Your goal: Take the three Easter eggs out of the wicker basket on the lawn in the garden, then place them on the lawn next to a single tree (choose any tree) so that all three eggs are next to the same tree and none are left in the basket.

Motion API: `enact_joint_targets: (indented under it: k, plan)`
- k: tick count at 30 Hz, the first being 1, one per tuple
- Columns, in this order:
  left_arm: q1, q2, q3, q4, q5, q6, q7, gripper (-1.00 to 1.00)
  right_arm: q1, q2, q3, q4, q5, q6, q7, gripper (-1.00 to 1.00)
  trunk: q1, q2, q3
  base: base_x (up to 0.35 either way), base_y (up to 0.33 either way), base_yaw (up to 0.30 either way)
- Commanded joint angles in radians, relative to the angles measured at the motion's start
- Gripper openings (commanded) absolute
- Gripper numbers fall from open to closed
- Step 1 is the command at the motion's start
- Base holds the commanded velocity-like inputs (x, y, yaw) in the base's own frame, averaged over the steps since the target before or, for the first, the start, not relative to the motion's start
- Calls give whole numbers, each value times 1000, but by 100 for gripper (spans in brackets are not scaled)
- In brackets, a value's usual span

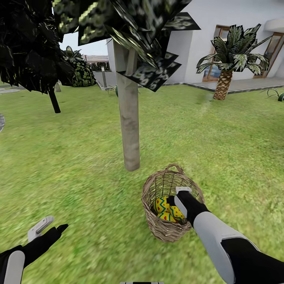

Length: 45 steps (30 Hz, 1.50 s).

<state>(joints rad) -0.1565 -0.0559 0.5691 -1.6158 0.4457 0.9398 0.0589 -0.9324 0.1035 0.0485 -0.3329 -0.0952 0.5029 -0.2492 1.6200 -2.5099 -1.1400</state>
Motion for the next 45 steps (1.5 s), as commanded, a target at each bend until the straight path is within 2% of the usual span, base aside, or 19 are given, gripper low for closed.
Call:
enact_joint_targets:
  k: [1,30,32,35,45]
  plan:
    - [-1,-1,2,-1,10,5,6,100,0,1,5,-2,-8,4,-8,100,0,0,-1,0,0,0]
    - [-1,-1,1,-1,8,5,6,100,0,3,4,12,21,4,-31,100,0,0,-1,23,0,0]
    - [-1,-1,0,-1,8,5,6,100,0,3,4,12,27,4,-32,100,0,0,-1,0,0,0]
    - [-1,-1,0,-1,8,5,5,100,0,4,4,12,58,3,-32,100,0,0,-1,0,0,0]
    - [-1,-1,-3,-1,8,5,5,100,0,4,4,10,67,0,-31,100,0,0,-1,0,0,0]
